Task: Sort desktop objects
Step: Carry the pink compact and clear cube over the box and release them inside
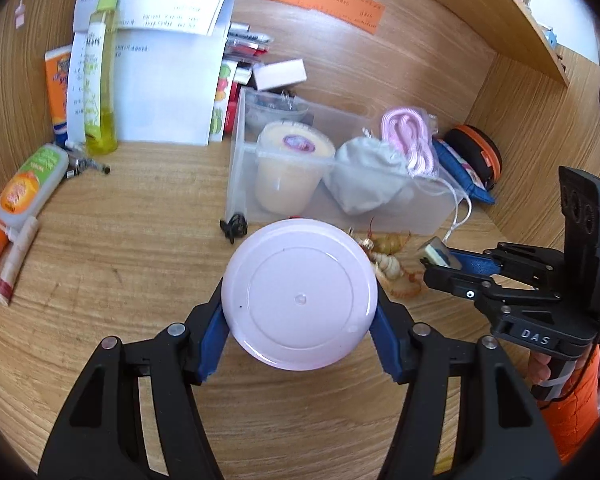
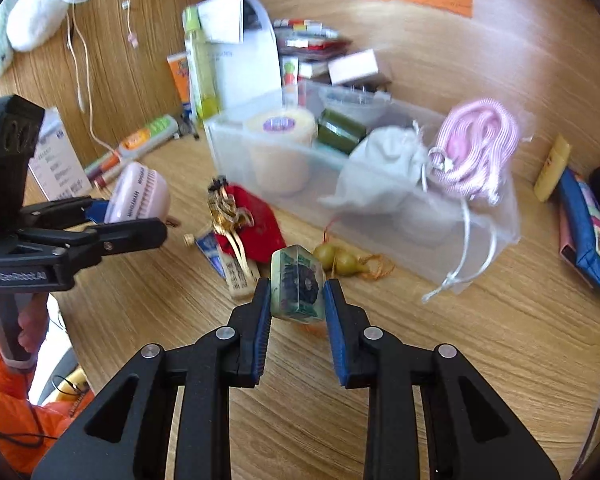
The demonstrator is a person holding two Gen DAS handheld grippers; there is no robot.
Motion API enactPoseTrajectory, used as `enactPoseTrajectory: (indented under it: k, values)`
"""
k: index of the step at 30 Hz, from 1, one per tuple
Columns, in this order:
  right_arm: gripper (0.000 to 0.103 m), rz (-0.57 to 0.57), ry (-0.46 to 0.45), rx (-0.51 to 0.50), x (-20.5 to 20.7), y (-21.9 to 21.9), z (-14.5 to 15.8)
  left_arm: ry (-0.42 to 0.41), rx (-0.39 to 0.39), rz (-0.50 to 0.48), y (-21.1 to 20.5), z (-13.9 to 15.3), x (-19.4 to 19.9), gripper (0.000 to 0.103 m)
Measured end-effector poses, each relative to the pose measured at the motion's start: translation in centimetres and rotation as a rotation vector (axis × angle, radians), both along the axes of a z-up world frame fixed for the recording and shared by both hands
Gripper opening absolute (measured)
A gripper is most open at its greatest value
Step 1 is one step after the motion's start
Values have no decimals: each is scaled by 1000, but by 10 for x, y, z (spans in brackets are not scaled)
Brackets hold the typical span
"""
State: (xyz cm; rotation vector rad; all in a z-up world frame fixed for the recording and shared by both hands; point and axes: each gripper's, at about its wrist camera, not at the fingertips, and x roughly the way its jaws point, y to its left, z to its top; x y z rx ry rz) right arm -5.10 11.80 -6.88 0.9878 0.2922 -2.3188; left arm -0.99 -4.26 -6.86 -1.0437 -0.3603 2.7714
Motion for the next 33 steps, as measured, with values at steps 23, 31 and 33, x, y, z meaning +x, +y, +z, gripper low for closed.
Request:
enactPoseTrajectory:
  k: [23, 31, 33]
  values:
    - [24, -61, 142, -123, -21, 38, 55, 132, -44, -18, 15, 57, -43, 62]
    - [24, -92, 148, -135, -41, 50, 61, 146, -8, -51, 29, 67, -71, 62]
    - [24, -100, 149, -131, -46, 52, 61, 147, -9, -61, 33, 69, -78, 62]
